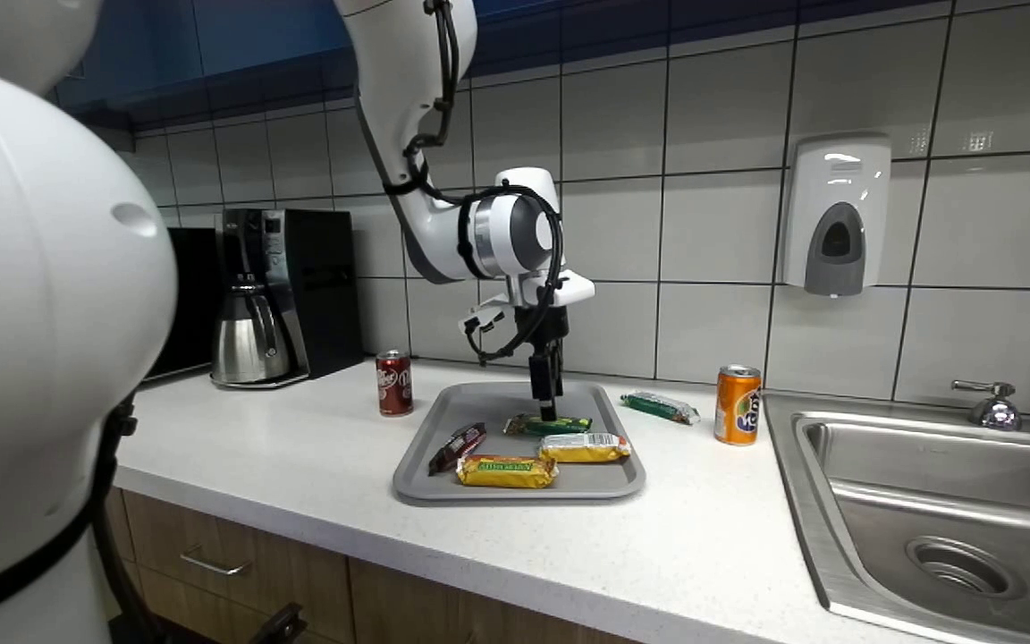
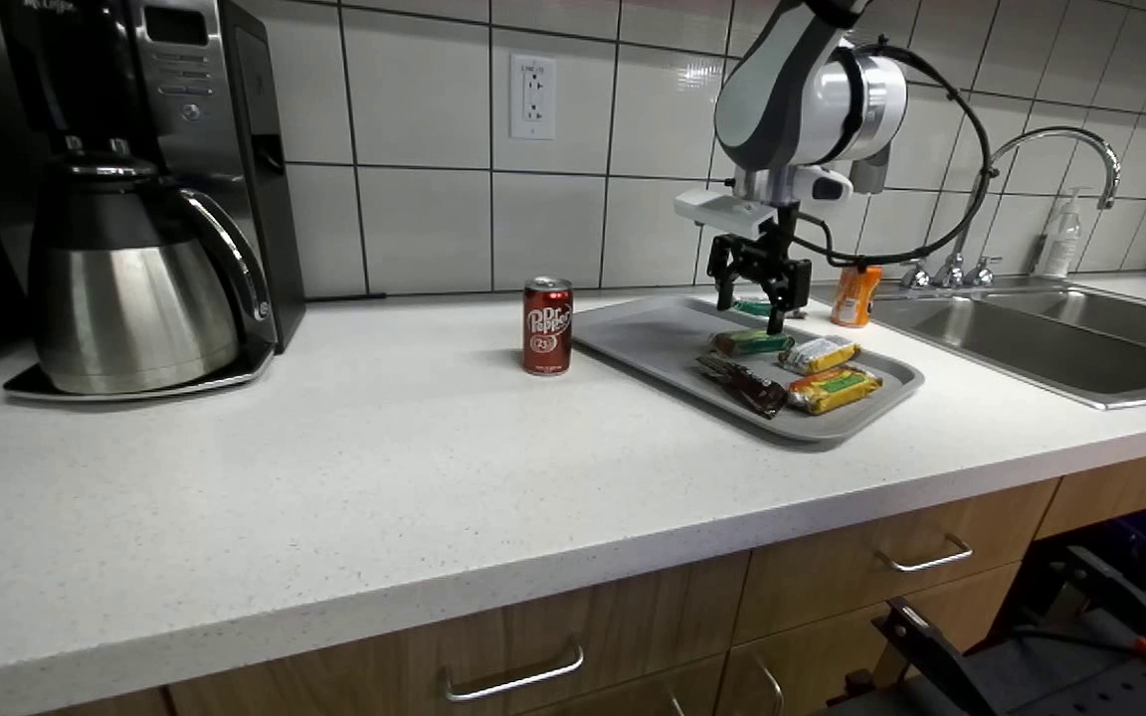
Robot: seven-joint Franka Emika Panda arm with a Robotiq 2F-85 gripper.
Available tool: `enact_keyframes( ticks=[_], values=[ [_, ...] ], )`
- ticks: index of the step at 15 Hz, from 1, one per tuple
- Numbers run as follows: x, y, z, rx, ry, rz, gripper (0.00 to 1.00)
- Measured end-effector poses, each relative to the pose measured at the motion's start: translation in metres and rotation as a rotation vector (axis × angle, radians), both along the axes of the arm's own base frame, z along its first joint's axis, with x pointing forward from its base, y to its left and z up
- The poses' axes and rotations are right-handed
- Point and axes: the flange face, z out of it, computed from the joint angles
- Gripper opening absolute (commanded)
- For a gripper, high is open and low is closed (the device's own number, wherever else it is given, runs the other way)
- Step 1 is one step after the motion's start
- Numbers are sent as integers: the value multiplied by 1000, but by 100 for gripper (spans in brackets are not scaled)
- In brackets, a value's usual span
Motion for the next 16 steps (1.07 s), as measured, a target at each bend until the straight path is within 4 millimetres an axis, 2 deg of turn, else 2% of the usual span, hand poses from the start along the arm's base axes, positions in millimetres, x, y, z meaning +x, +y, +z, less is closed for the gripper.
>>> enact_keyframes(
  ticks=[4,12,16],
  values=[
    [3,-9,22,1,-38,-16,100],
    [14,-70,49,-15,-99,-125,100],
    [24,-93,50,-12,-115,-180,100]
  ],
)
